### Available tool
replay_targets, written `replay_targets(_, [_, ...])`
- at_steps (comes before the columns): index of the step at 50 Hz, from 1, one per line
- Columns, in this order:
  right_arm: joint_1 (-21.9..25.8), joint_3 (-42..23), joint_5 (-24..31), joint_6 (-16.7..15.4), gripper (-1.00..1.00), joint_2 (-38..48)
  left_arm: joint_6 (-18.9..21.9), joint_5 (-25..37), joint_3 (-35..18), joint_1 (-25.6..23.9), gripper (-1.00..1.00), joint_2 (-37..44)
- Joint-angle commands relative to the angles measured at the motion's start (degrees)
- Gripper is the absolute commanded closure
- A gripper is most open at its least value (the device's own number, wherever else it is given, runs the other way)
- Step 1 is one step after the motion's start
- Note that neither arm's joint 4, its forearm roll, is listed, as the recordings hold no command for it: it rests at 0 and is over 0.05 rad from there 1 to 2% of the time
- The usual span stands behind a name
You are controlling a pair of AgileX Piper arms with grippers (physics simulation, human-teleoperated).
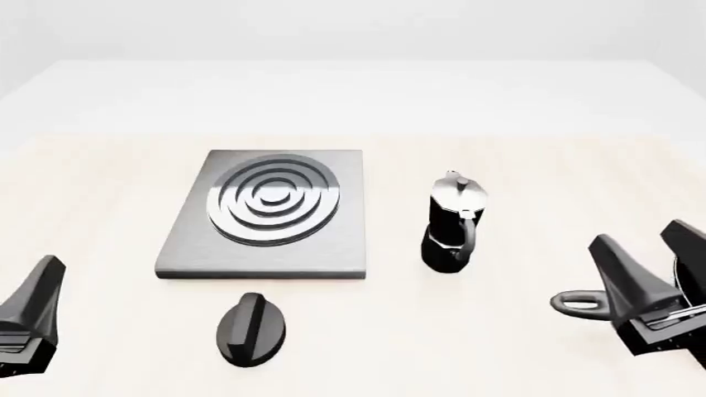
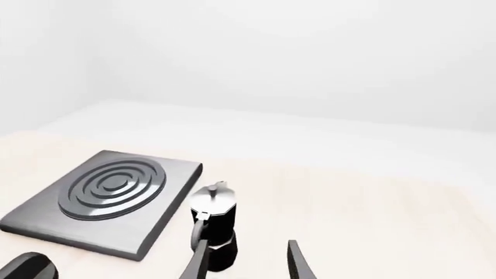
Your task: Put the moka pot on the stove.
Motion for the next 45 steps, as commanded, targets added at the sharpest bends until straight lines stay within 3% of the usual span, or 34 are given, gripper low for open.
replay_targets(1, [1.69,0.61,-3.06,0.35,-1.0,2.94,0.0,0.0,0.0,0.0,-1.0,0.0])
replay_targets(26, [4.2,3.48,-20.03,1.11,-1.0,19.39,0.0,0.0,0.0,0.0,-1.0,0.0])
replay_targets(45, [5.11,3.57,-29.77,1.31,-1.0,30.81,0.0,0.0,0.0,0.0,-1.0,0.0])
